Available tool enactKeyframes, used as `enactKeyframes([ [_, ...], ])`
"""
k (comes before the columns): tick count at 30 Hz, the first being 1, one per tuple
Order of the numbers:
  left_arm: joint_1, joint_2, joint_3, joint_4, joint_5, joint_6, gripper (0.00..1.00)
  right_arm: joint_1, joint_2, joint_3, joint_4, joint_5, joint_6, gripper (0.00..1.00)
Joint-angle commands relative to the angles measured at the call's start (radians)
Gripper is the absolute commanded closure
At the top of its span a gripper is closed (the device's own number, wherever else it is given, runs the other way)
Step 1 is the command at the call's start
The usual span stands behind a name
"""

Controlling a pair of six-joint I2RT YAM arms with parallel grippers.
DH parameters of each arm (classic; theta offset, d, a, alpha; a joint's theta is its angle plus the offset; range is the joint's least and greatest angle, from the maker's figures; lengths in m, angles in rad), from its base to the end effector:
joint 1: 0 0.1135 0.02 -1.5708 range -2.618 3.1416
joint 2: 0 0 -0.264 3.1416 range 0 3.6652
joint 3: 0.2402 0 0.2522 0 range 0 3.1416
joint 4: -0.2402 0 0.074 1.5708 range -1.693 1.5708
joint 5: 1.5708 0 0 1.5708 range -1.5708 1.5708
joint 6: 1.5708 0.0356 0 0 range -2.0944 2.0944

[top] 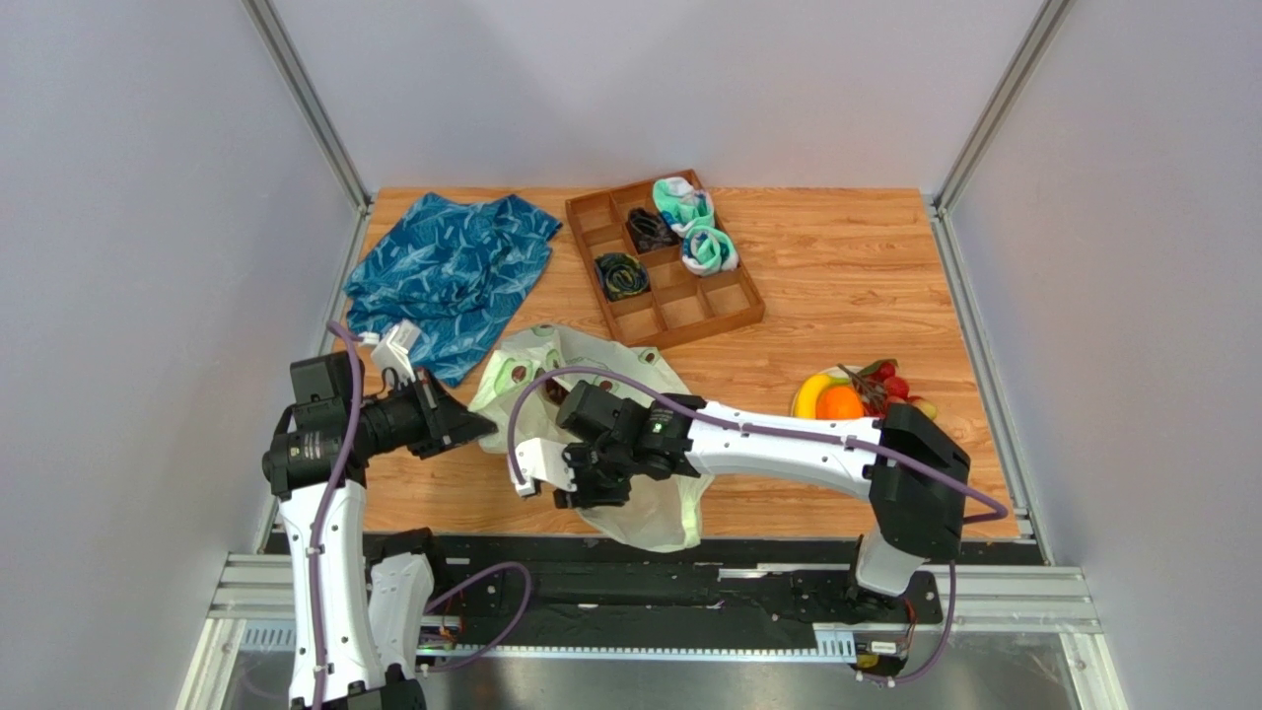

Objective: Take the fake fruits out of the plastic bag

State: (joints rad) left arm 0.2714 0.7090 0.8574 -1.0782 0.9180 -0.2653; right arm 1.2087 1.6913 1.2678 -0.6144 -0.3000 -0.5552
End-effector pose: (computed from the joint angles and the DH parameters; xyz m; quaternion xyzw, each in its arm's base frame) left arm 0.1137 0.0023 0.3043 -0.0910 0.8574 -0.4196 0.2837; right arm 0.1158 0.3353 0.2366 -0.7614 0.5760 0.2201 0.2003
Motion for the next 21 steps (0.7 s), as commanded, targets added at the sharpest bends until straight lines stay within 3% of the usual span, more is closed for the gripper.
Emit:
enactKeyframes([
  [1,0.009,-0.005,0.021,0.021,0.051,0.02,1.0,-0.02,-0.002,0.062,0.089,0.074,0.008,0.71],
  [8,0.009,0.0,0.166,-0.1,0.118,0.158,1.0,-0.096,0.065,0.07,0.148,0.274,0.021,0.71],
  [17,0.009,-0.028,0.135,-0.127,0.074,0.19,1.0,-0.227,0.179,0.15,0.12,0.389,0.023,0.73],
  [21,0.009,-0.029,0.121,-0.115,0.085,0.187,1.0,-0.251,0.194,0.163,0.127,0.449,-0.024,0.7],
])
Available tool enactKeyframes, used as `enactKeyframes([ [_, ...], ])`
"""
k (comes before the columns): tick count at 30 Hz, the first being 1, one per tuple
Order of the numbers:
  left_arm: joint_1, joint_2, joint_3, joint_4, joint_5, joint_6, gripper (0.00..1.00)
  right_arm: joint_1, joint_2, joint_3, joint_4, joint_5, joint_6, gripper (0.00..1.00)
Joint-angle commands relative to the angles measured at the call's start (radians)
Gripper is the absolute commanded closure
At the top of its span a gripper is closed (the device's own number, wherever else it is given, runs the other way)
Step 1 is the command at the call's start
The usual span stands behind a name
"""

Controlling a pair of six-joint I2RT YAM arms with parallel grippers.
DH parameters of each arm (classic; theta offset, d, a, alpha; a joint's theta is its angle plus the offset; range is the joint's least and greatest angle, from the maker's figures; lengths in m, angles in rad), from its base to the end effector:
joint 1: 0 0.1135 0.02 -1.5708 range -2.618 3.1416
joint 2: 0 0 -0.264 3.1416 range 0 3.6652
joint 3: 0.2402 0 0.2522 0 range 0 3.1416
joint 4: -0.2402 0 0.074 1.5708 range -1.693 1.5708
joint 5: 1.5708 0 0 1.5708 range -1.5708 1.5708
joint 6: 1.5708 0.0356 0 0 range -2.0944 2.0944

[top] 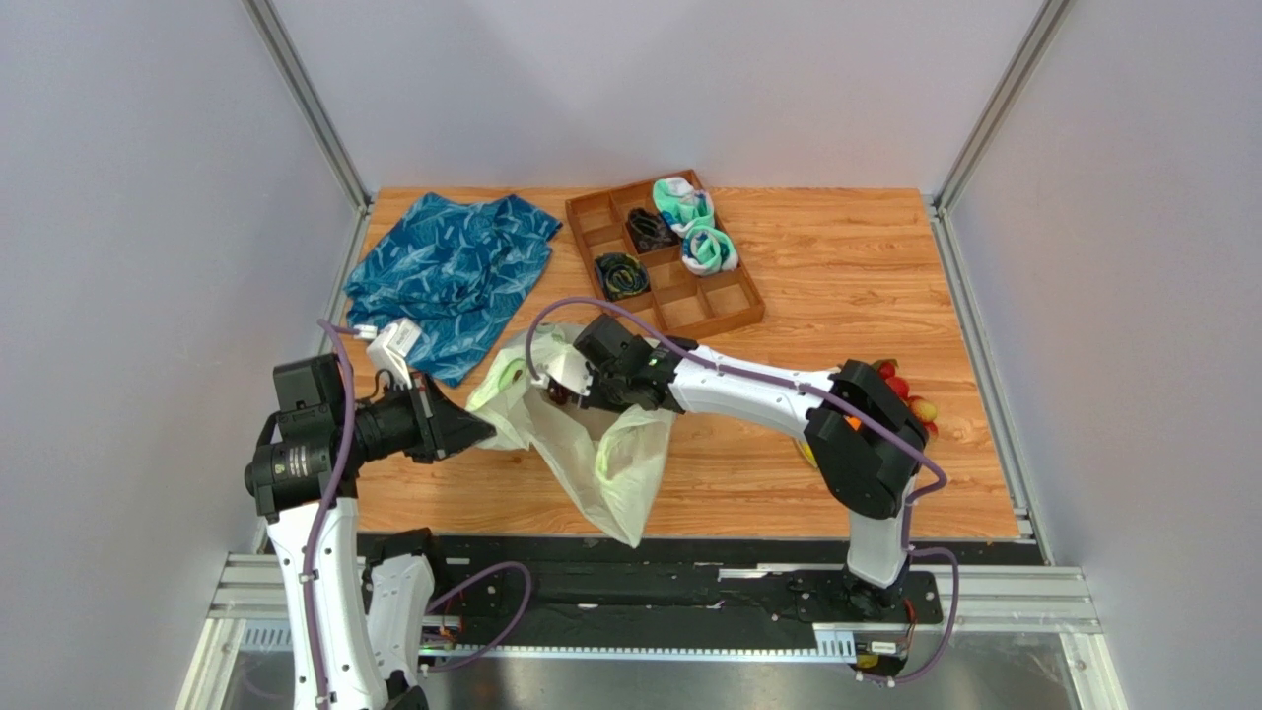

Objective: Take the fake fruits out of the plastic bag

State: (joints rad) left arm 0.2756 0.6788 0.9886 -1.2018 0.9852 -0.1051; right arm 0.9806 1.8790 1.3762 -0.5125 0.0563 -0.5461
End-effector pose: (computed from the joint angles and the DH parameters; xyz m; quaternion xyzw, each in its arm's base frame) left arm 0.0931 -0.0045 0.3382 -0.0026 0.8456 -0.4193 0.3302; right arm 0.2251 0.3324 0.2065 -0.6590 0.6999 0.0326 0.2735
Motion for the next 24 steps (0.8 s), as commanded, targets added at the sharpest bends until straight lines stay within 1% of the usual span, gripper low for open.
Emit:
enactKeyframes([
  [1,0.005,-0.001,-0.01,0.007,0.021,0.025,1.0,-0.028,0.011,0.057,0.025,0.108,-0.049,0.66],
  [2,0.005,-0.001,-0.01,0.01,0.024,0.027,1.0,-0.031,0.017,0.061,0.025,0.122,-0.055,0.52],
  [3,0.007,0.001,-0.011,0.01,0.026,0.027,1.0,-0.036,0.031,0.066,0.017,0.144,-0.058,0.46],
  [4,0.005,-0.001,-0.011,0.01,0.029,0.027,1.0,-0.042,0.043,0.072,0.003,0.157,-0.064,0.42],
  [5,0.005,0.001,-0.013,0.013,0.033,0.025,1.0,-0.042,0.054,0.079,-0.012,0.168,-0.074,0.35],
  [7,0.005,0.007,-0.015,0.016,0.038,0.025,1.0,-0.052,0.089,0.104,-0.072,0.201,-0.075,0.3],
  [8,0.005,0.007,-0.015,0.021,0.041,0.024,1.0,-0.057,0.1,0.112,-0.095,0.203,-0.071,0.25],
  [12,0.005,0.016,-0.022,0.034,0.052,0.018,1.0,-0.071,0.158,0.153,-0.263,0.224,-0.057,0.19],
  [13,0.005,0.016,-0.022,0.036,0.053,0.018,1.0,-0.072,0.17,0.149,-0.282,0.234,-0.061,0.17],
  [16,0.005,0.021,-0.028,0.048,0.058,0.01,1.0,-0.072,0.178,0.126,-0.31,0.273,-0.067,0.16],
  [18,0.005,0.022,-0.033,0.057,0.061,0.004,1.0,-0.072,0.184,0.118,-0.301,0.296,-0.074,0.2],
  [19,0.005,0.025,-0.033,0.061,0.061,0.001,1.0,-0.074,0.189,0.121,-0.296,0.301,-0.077,0.28],
  [22,0.005,0.031,-0.031,0.062,0.063,-0.001,1.0,-0.076,0.148,0.127,-0.261,0.248,-0.095,0.46],
  [23,0.005,0.034,-0.033,0.065,0.063,-0.002,1.0,-0.077,0.119,0.123,-0.238,0.226,-0.1,0.48],
  [24,0.005,0.034,-0.034,0.067,0.064,-0.004,1.0,-0.077,0.061,0.126,-0.207,0.161,-0.104,0.5],
])
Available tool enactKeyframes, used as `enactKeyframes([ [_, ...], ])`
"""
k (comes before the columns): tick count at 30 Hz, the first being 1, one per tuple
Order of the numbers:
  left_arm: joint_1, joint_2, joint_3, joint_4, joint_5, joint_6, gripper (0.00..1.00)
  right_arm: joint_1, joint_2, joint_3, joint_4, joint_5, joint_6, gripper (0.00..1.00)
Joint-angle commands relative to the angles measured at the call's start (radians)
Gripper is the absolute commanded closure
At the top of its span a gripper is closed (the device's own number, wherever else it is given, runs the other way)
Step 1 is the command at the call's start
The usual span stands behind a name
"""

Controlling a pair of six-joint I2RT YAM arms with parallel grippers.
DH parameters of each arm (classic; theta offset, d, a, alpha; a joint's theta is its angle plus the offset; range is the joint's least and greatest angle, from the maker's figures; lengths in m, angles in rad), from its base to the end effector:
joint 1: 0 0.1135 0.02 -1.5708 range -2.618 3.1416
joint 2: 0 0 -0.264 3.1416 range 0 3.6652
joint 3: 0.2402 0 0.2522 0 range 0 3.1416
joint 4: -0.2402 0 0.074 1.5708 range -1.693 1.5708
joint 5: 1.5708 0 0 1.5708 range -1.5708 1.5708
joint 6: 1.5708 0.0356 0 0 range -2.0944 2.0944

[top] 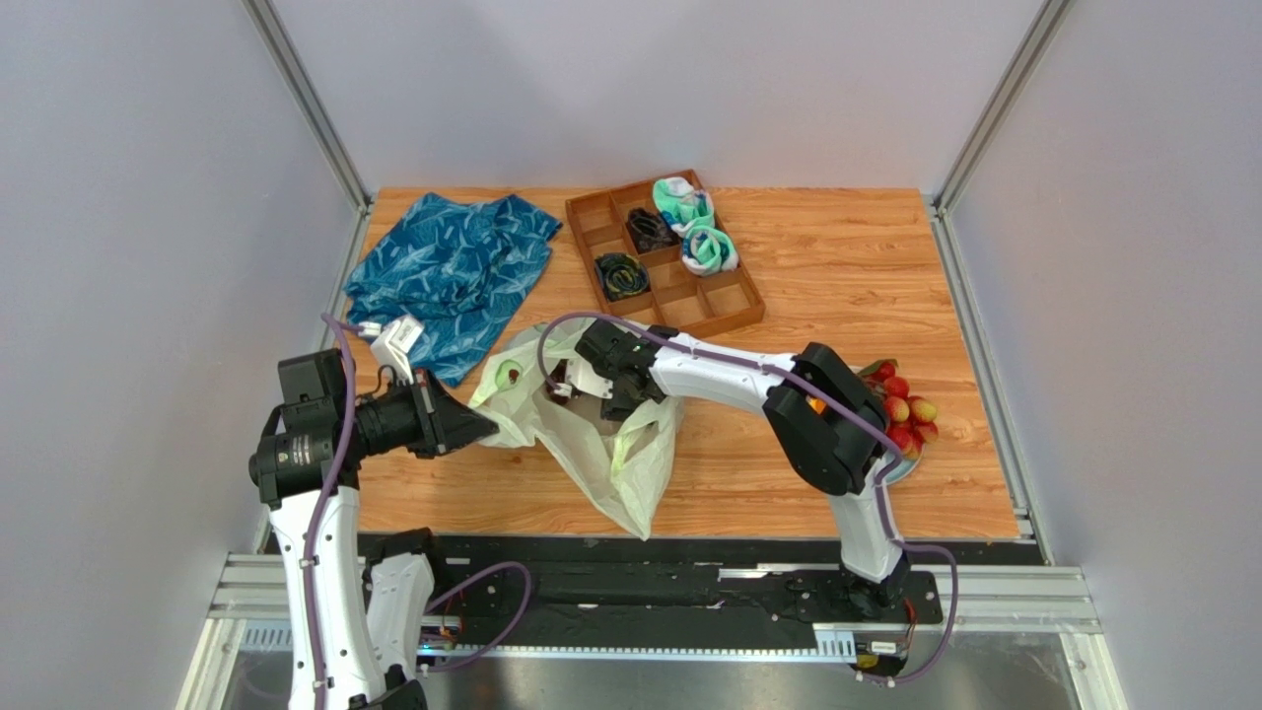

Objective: Take the fake fruits out of the plastic bag

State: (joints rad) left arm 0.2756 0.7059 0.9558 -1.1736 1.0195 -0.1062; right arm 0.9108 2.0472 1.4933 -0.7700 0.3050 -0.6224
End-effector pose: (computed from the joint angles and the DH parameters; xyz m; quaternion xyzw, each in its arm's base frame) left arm 0.1020 -0.0027 0.3296 -0.0047 0.8420 -0.4375 0.3157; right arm 0.2582 0.3152 0.1656 -0.6669 0.7195 -0.1317 0.1421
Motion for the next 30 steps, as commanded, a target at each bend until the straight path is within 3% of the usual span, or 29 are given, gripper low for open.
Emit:
enactKeyframes([
  [1,0.005,0.01,-0.003,0.048,0.033,-0.009,1.0,-0.007,-0.145,0.01,0.063,-0.127,-0.036,0.55],
  [5,0.005,0.012,-0.017,0.077,0.05,-0.035,1.0,-0.01,-0.309,0.002,0.1,-0.419,-0.037,0.57],
  [10,0.005,0.012,-0.034,0.117,0.06,-0.064,1.0,-0.01,-0.481,0.018,0.094,-0.668,0.035,0.57],
  [15,0.005,0.01,-0.06,0.157,0.085,-0.101,1.0,-0.015,-0.51,0.041,0.126,-0.857,0.212,0.56],
  [18,0.005,0.01,-0.068,0.172,0.088,-0.112,1.0,-0.015,-0.51,-0.01,0.239,-0.892,0.332,0.56],
  [22,0.005,0.007,-0.054,0.178,0.08,-0.112,1.0,-0.027,-0.541,0.091,0.189,-0.874,0.342,0.56],
  [26,0.005,-0.002,-0.075,0.222,0.076,-0.134,1.0,-0.117,-0.64,0.194,0.021,-0.767,0.268,0.58],
  [30,0.005,-0.013,-0.098,0.31,0.073,-0.176,1.0,-0.338,-0.764,0.093,-0.213,-0.678,0.106,0.58],
])
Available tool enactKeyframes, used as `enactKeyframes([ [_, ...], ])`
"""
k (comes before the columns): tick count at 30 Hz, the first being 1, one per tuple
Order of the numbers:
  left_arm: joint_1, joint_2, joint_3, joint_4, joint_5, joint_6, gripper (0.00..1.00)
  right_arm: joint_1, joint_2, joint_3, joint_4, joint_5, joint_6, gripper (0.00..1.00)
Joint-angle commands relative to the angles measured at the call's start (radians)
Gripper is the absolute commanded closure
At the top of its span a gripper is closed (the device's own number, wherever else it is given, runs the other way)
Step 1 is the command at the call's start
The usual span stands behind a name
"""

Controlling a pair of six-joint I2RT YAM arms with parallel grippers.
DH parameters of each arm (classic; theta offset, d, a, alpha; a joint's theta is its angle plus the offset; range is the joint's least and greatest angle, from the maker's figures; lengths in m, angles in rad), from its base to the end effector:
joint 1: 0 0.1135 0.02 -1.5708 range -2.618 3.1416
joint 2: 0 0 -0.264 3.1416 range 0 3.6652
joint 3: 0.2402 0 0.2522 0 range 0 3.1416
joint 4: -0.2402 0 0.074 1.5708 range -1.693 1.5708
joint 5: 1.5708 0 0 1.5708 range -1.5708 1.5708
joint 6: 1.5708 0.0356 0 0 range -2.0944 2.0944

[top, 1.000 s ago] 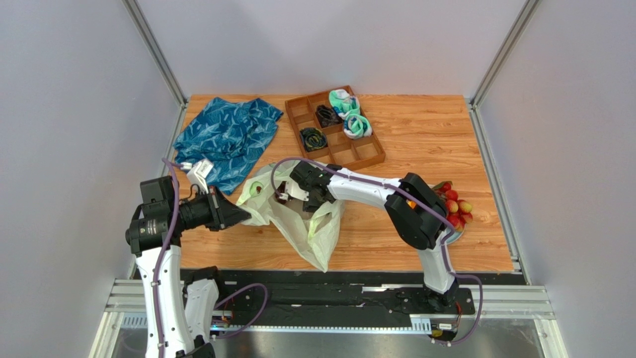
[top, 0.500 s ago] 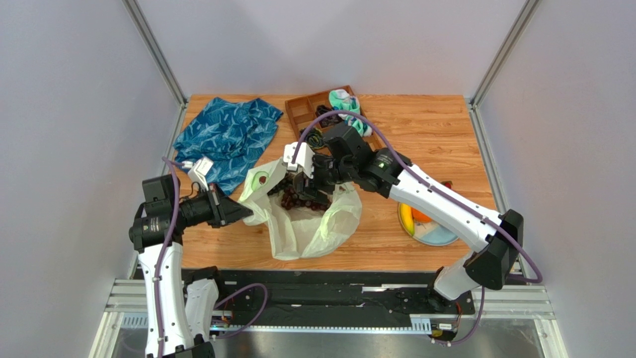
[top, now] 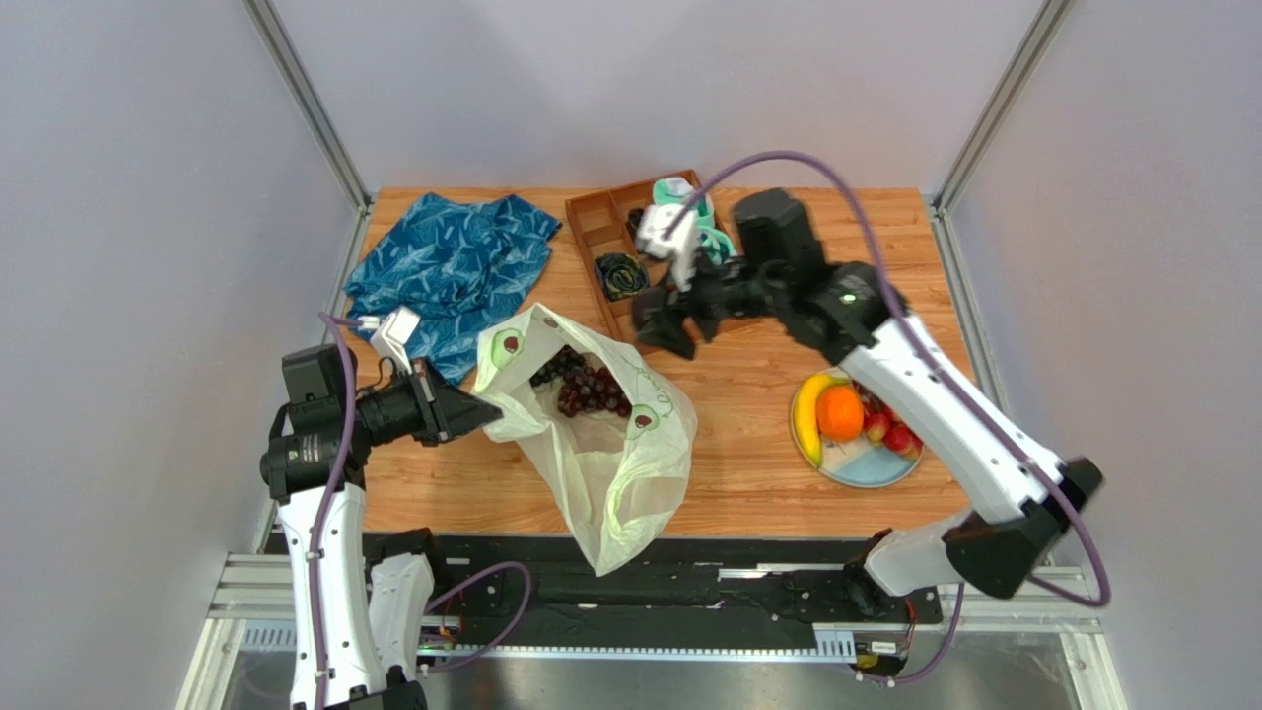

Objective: Take the fake fruits out of the plastic bag

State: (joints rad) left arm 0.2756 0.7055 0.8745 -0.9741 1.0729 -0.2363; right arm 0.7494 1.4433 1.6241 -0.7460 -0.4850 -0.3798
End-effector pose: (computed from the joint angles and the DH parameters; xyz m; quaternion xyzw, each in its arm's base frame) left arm 0.1177 0.0008 0.3194 -0.0171 0.8197 -0.4677 0.3303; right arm 0.2125 0.2204 0.4219 -0.5529 0.6567 0.2928 0.4212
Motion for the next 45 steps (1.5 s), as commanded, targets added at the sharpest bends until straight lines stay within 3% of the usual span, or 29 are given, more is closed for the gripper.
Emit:
enactKeyframes([
  [1,0.007,-0.011,-0.02,0.124,0.013,-0.05,1.0,-0.221,-0.19,-0.091,-0.316,0.117,-0.224,0.58],
  [5,0.005,-0.018,-0.034,0.178,0.005,-0.075,1.0,-0.437,-0.349,-0.386,-0.397,0.285,-0.358,0.59],
  [8,0.005,-0.023,-0.046,0.206,0.016,-0.093,1.0,-0.574,-0.5,-0.587,-0.412,0.313,-0.453,0.59],
  [13,0.005,-0.035,-0.072,0.23,0.018,-0.116,1.0,-0.65,-0.703,-0.851,-0.379,0.416,-0.582,0.59],
  [19,0.005,-0.026,-0.062,0.222,0.027,-0.115,1.0,-0.664,-0.767,-1.036,-0.248,0.563,-0.659,0.57],
  [25,0.005,-0.028,-0.062,0.206,0.019,-0.112,1.0,-0.665,-0.733,-1.112,-0.122,0.621,-0.711,0.48],
  [29,0.005,-0.028,-0.06,0.203,0.018,-0.115,1.0,-0.667,-0.702,-1.133,-0.092,0.628,-0.72,0.27],
  [32,0.007,-0.029,-0.062,0.198,0.016,-0.112,1.0,-0.667,-0.698,-1.132,-0.092,0.626,-0.72,0.21],
  [41,0.005,-0.038,-0.066,0.196,0.027,-0.113,1.0,-0.667,-0.777,-1.116,-0.151,0.614,-0.735,0.18],
  [45,0.005,-0.035,-0.062,0.195,0.033,-0.112,1.0,-0.667,-0.817,-0.994,-0.335,0.501,-0.705,0.18],
])
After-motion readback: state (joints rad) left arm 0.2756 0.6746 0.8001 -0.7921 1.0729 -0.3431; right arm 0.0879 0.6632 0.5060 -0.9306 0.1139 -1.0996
